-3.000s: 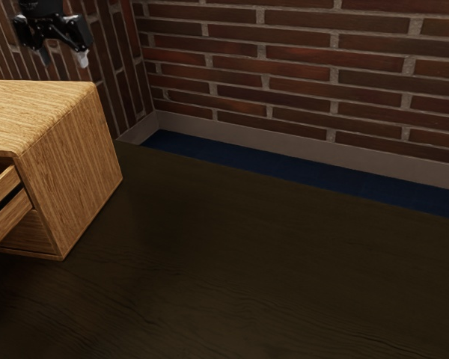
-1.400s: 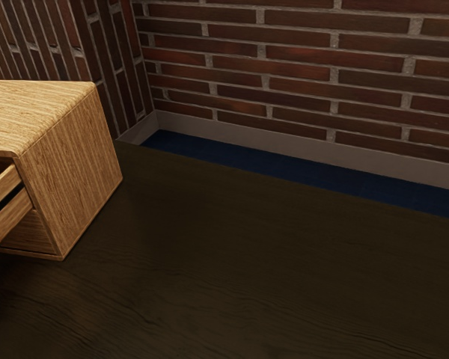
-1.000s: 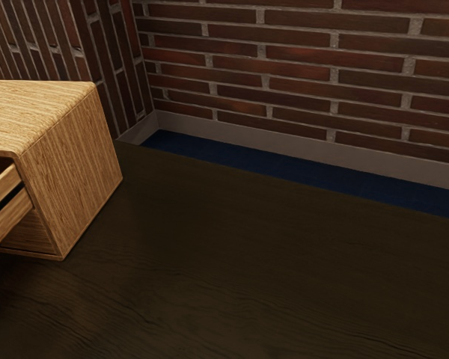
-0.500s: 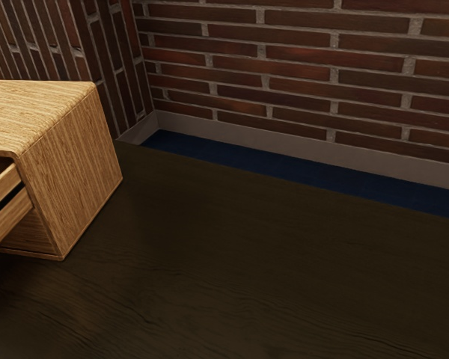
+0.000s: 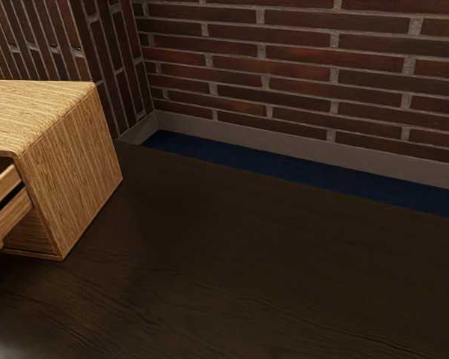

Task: Push the drawer handle with one arm to close the drawer

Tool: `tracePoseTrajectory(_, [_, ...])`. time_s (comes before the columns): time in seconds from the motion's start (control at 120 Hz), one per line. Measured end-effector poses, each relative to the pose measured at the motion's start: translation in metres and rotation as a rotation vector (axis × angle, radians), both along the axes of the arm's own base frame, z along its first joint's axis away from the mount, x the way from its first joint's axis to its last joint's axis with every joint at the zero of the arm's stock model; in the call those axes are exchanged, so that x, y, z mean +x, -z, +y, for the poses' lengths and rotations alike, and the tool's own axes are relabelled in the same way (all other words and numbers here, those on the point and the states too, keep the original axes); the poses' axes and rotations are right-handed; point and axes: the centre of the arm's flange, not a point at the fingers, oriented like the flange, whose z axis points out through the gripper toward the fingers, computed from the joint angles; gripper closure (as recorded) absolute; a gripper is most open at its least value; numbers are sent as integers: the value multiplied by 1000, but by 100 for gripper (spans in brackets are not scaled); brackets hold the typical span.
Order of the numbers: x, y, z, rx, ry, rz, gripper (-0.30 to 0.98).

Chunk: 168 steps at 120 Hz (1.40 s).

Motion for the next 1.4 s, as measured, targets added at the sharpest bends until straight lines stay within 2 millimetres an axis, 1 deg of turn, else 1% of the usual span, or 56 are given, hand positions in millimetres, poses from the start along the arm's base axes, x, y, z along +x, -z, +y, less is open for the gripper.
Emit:
tracePoseTrajectory(0.15, [8, -3, 1, 1, 6, -8, 79])
tracePoseTrajectory(0.392, [34, -3, -2, 12, 35, 0, 79])
tracePoseTrajectory(0.667, [51, -8, 1, 20, 42, -1, 79])
tracePoseTrajectory(0.917, [73, 2, 1, 17, 57, 25, 79])
tracePoseTrajectory(1.125, [84, -1, 5, 21, 61, 22, 78])
tracePoseTrajectory(1.217, [90, 3, 6, 17, 66, 29, 79])
tracePoseTrajectory(1.4, [102, 4, 9, 21, 77, 33, 79])
